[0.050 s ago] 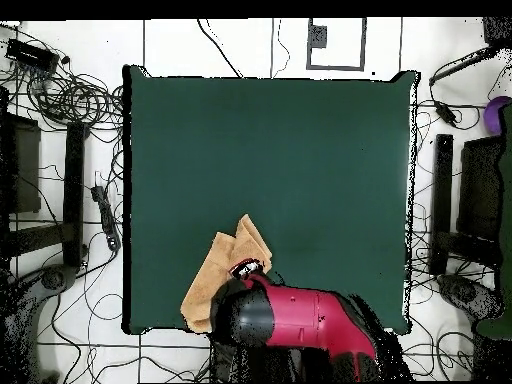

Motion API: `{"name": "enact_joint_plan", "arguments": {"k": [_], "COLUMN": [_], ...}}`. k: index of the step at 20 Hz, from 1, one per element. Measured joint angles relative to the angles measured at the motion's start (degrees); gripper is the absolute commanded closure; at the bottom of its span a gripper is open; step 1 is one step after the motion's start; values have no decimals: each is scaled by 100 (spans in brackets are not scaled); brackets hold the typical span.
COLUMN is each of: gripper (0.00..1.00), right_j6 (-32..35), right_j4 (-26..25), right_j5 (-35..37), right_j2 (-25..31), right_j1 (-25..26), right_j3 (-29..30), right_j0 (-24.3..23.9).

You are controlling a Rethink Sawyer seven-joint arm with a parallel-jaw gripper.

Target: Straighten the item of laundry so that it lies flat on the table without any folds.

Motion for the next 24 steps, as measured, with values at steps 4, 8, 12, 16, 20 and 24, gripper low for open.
{"name": "enact_joint_plan", "arguments": {"k": [4, 8, 12, 16, 20, 24], "gripper": [0, 0, 0, 0, 0, 0], "right_j6": [0, 0, 0, 0, 0, 0], "right_j4": [-320, -434, -500, -501, -526, -581], "right_j5": [-934, -1529, -1972, -2089, -2155, -2469], "right_j2": [2, 3, 4, 5, -3, -87], "right_j1": [642, 1141, 1646, 1960, 2138, 2526], "right_j3": [1, -2, -5, 9, 9, -49], "right_j0": [-7, 34, 100, 186, 189, 217]}}
